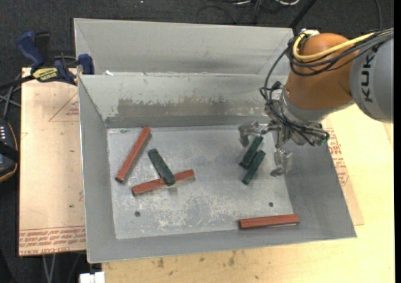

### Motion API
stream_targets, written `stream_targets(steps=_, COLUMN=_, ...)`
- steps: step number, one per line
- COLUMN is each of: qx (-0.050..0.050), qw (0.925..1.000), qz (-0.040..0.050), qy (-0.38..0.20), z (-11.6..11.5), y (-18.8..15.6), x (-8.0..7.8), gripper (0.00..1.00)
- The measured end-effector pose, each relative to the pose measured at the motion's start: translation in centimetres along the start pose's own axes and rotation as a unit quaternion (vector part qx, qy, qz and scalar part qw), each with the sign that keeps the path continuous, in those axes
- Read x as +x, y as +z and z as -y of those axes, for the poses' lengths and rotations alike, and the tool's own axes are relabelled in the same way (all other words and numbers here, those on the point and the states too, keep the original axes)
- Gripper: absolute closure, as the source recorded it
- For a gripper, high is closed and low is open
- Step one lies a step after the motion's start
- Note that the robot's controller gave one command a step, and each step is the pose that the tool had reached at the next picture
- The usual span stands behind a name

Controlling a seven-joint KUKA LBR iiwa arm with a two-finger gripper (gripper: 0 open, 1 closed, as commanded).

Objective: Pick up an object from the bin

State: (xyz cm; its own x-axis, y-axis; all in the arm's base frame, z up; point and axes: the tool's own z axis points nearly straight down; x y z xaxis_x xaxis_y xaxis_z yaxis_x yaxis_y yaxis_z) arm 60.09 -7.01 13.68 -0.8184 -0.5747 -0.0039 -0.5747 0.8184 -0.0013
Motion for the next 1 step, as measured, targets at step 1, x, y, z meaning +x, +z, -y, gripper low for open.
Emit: stream_targets(steps=1, qx=0.001, qw=0.9929, qz=0.0007, qy=-0.119, z=1.70, y=6.38, x=-1.56, gripper=0.00)
